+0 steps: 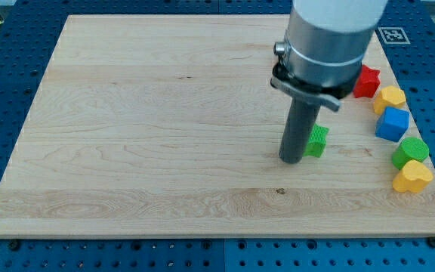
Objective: Slide the green star into the triangle
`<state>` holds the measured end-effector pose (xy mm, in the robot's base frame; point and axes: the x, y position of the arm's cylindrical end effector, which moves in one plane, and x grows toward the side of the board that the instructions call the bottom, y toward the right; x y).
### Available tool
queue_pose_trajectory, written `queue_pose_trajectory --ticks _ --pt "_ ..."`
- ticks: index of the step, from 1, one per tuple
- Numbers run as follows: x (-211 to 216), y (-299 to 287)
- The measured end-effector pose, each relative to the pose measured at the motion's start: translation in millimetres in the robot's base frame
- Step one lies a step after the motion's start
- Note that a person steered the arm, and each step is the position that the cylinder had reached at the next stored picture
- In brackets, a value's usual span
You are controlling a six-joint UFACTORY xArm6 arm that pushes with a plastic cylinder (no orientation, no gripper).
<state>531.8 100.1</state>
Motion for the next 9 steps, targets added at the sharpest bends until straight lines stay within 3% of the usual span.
queue_pose_trajectory --ticks 1,2,4,6,7,9 --pt "13 30" --pt "-18 54" --pt "-100 31" --pt "-52 41" --pt "-56 5" --pt "-155 -79"
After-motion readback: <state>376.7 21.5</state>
